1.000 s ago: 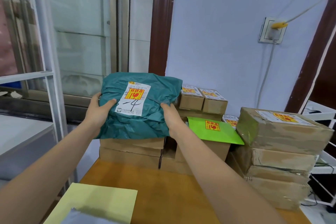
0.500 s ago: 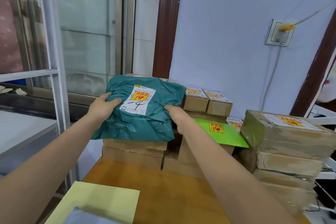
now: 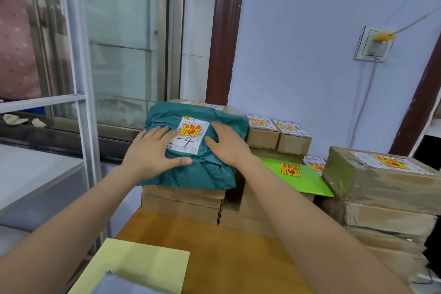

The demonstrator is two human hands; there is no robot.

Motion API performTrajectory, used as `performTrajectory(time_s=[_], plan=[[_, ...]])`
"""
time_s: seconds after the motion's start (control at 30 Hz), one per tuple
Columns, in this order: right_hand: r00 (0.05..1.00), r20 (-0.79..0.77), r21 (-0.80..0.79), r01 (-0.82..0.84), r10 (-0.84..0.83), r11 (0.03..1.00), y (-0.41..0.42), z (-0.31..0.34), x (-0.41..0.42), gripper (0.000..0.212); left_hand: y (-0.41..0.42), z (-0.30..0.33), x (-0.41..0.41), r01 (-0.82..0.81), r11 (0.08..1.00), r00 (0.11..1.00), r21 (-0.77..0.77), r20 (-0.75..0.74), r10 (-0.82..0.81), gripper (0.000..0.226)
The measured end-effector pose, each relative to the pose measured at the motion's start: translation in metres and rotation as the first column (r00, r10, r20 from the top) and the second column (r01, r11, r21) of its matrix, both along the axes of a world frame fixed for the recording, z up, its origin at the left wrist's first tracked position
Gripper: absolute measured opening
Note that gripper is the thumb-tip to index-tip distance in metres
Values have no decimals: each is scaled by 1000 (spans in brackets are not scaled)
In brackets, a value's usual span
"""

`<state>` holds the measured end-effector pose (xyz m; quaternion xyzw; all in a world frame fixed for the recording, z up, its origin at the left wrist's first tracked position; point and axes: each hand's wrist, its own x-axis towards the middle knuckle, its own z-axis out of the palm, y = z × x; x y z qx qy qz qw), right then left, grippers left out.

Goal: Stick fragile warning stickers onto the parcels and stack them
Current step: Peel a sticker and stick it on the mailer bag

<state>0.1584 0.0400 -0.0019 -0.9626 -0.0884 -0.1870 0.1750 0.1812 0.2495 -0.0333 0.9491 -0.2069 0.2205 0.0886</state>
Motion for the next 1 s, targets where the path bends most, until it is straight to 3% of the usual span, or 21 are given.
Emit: performTrajectory(time_s=[0.13,0.37,0.57,0.67,0.73,0.83,1.0], plan=[[996,-92,36,21,-18,999,-1,-5,8,59,2,0,8,7,997,1000,71,-18,-5,136],[976,-210,49,71,-59,996,-2,12,13,59,0,9,17,45,999,999,-10,-19,-45,134],[987,-128,80,106,-96,991,4,5,13,45,-4,16,17,30,999,994,-37,-106,-34,119],[991,-87,70,104,-98,992,6,-3,10,46,1,25,19,100,964,966,-245,-207,-153,115],[991,-37,0,127,-126,992,6,-6,9,52,-1,30,19,99,938,977,-333,-146,-155,100],[987,74,-86,148,-142,985,6,-7,6,56,-13,30,24,47,978,998,-201,-33,-54,64],[990,-32,-102,134,-138,986,2,-10,15,65,-13,34,47,-22,995,978,-96,-210,2,66]])
